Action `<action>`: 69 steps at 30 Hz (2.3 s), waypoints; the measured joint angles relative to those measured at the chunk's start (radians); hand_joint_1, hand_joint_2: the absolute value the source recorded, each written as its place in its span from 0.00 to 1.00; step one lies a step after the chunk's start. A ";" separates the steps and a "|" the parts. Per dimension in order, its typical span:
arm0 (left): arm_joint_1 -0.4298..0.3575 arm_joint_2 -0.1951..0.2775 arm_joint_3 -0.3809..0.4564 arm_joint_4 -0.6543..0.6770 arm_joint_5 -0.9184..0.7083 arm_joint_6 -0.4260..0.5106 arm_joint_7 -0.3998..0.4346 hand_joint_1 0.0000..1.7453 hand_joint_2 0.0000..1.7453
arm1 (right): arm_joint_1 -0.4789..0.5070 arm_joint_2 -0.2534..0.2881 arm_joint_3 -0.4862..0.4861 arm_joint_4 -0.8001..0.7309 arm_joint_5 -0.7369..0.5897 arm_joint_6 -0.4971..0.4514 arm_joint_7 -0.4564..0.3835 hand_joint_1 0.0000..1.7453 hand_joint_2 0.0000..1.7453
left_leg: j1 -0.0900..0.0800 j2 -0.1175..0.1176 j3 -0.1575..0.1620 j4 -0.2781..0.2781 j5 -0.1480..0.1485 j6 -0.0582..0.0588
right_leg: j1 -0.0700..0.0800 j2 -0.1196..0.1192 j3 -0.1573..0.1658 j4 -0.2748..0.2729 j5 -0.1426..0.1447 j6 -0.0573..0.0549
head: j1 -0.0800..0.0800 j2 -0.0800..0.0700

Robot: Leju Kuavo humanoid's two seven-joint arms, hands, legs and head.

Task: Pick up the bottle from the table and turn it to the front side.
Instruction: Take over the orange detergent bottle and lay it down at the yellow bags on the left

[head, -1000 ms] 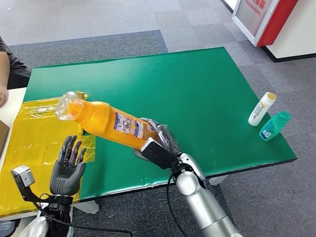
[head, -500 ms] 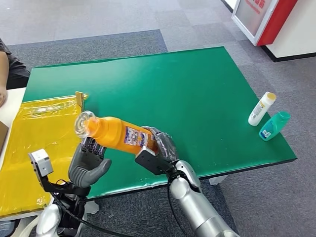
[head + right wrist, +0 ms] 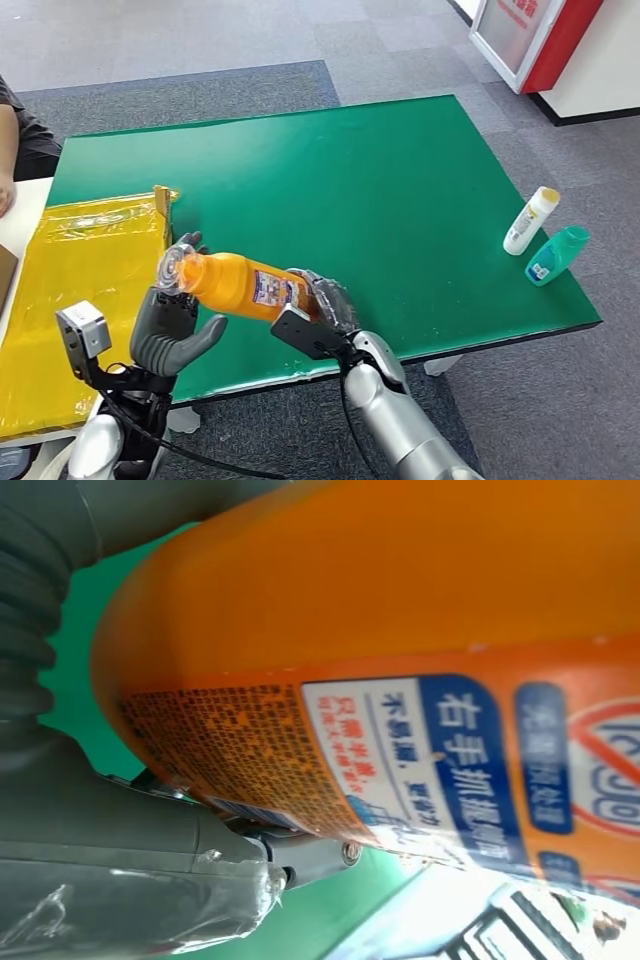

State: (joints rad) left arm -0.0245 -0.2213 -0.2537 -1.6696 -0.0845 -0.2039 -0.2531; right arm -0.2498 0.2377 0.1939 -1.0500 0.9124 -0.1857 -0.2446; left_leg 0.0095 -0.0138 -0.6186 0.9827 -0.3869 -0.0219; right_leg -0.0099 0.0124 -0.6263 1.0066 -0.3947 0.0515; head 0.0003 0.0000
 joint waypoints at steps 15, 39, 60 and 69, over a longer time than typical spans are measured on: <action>-0.020 -0.010 0.016 0.010 -0.136 0.066 0.012 0.00 1.00 | 0.042 0.006 -0.004 -0.030 0.006 0.027 0.001 1.00 1.00 | 0.000 0.000 0.000 0.000 0.000 0.000 | 0.000 0.000 0.000 0.000 0.000 0.000 | 0.000 0.000; -0.021 -0.016 0.041 0.048 -0.049 -0.006 0.011 0.00 1.00 | 0.046 0.008 0.021 -0.164 -0.019 0.053 -0.007 1.00 1.00 | 0.000 0.000 0.000 0.000 0.000 0.000 | 0.000 0.000 0.000 0.000 0.000 0.000 | 0.000 0.000; -0.020 -0.015 0.043 0.051 -0.085 -0.008 -0.014 0.00 1.00 | 0.061 0.008 0.105 -0.222 -0.039 0.078 -0.004 1.00 1.00 | 0.000 0.000 0.000 0.000 0.000 0.000 | 0.000 0.000 0.000 0.000 0.000 0.000 | 0.000 0.000; -0.020 -0.014 0.044 0.051 -0.091 -0.008 -0.022 0.01 1.00 | 0.061 0.008 0.118 -0.222 -0.043 0.077 -0.004 1.00 1.00 | 0.000 0.000 0.000 0.000 0.000 0.000 | 0.000 0.000 0.000 0.000 0.000 0.000 | 0.000 0.000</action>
State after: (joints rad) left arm -0.0449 -0.2358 -0.2098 -1.6186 -0.1755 -0.2121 -0.2747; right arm -0.1887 0.2457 0.3121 -1.2722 0.8689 -0.1091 -0.2483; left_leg 0.0096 -0.0137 -0.6187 0.9826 -0.3869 -0.0220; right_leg -0.0098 0.0124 -0.6263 1.0067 -0.3947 0.0515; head 0.0003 0.0000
